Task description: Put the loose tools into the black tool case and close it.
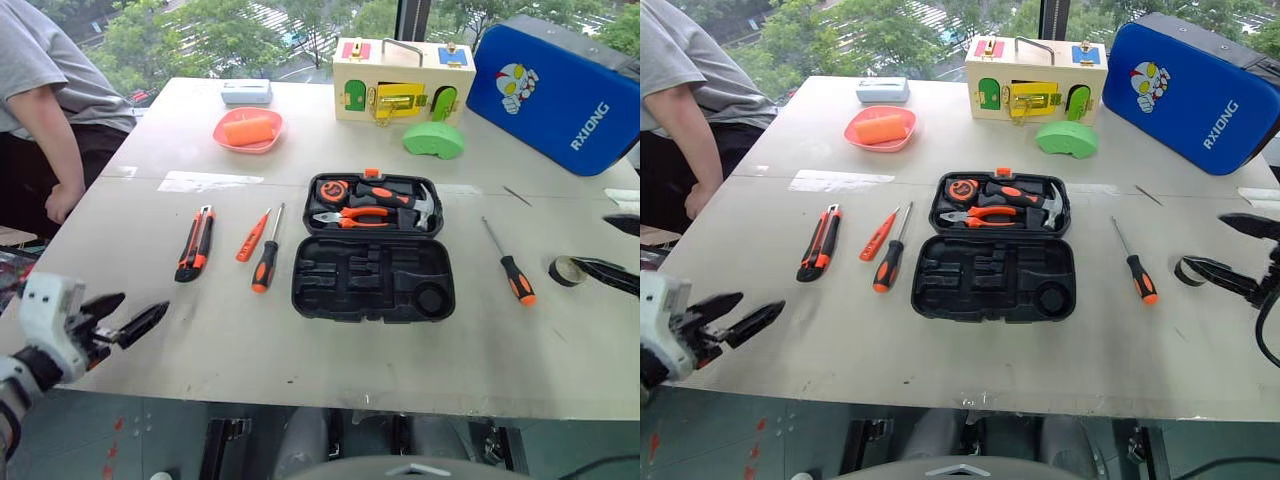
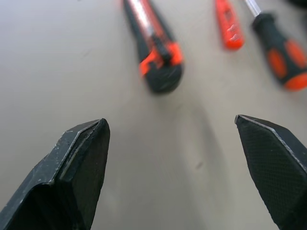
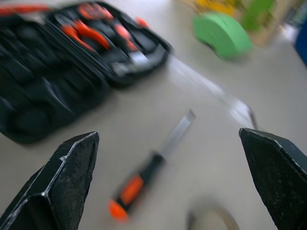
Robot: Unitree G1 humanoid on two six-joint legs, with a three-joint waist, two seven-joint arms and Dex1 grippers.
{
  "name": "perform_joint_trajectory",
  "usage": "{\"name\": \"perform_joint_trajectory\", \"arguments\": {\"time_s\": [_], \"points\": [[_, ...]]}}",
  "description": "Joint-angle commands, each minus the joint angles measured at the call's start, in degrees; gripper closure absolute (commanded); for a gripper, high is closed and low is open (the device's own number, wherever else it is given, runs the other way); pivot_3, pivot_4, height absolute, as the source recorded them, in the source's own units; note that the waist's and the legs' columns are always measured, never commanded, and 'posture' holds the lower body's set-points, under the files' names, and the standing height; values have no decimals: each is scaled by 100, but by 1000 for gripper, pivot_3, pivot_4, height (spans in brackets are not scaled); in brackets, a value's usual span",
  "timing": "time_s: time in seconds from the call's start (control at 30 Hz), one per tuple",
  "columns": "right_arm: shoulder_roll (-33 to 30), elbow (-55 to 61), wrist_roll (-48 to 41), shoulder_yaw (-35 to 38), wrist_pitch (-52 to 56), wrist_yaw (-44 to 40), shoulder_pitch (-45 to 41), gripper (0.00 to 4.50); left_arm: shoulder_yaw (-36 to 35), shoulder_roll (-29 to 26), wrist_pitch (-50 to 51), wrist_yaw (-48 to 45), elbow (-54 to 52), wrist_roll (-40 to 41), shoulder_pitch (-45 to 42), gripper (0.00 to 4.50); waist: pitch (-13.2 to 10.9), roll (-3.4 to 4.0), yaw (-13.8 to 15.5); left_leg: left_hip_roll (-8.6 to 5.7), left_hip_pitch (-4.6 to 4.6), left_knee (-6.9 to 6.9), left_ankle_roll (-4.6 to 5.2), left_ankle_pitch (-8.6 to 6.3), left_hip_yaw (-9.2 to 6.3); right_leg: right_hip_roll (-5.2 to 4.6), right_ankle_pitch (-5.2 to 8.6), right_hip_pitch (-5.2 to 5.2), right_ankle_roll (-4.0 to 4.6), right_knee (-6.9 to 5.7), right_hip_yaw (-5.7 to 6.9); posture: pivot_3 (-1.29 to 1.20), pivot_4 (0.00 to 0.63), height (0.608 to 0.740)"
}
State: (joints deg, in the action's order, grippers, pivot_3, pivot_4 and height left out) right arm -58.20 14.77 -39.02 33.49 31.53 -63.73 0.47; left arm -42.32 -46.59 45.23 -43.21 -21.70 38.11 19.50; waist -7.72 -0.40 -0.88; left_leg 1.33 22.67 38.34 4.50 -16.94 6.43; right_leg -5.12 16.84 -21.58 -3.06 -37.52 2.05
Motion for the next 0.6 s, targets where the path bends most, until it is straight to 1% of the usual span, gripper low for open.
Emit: {"name": "perform_joint_trajectory", "arguments": {"time_s": [0.03,0.17,0.27,0.37,0.43,0.6], "points": [[-176,943,-623,-339,397,56,-403,0,116,-211,745,374,-738,537,-361,39,-1,2,2,-1,1,0,0,0,-2,0,0,0,0,0,2,0,150,735],[-97,1594,-865,-908,479,181,-874,0,535,-158,1829,1331,-948,892,-1203,39,-3,3,22,-3,6,3,-2,3,-11,2,0,2,-1,-1,13,0,150,735],[-38,1985,-1039,-1329,387,6,-1074,0,1128,19,2561,2101,-1006,870,-1912,39,-6,-2,31,-5,11,6,-2,4,-14,5,0,3,-2,1,17,0,150,735],[-6,2052,-1032,-1546,265,-176,-1130,0,1614,305,3097,2667,-1055,761,-2477,39,-17,-22,45,-8,15,14,-1,5,-17,10,-1,6,-5,-1,21,0,150,735],[26,2026,-971,-1662,178,-240,-1165,0,1830,418,3308,2856,-1044,701,-2716,39,-24,-34,46,-9,15,18,-1,5,-18,12,-1,10,-6,-1,22,0,150,735],[144,2000,-818,-1922,-37,-328,-1132,0,2321,522,3345,3065,-891,381,-2971,39,-29,-42,27,-9,12,21,-8,10,-22,18,-1,10,-6,-10,24,0,150,735]]}}
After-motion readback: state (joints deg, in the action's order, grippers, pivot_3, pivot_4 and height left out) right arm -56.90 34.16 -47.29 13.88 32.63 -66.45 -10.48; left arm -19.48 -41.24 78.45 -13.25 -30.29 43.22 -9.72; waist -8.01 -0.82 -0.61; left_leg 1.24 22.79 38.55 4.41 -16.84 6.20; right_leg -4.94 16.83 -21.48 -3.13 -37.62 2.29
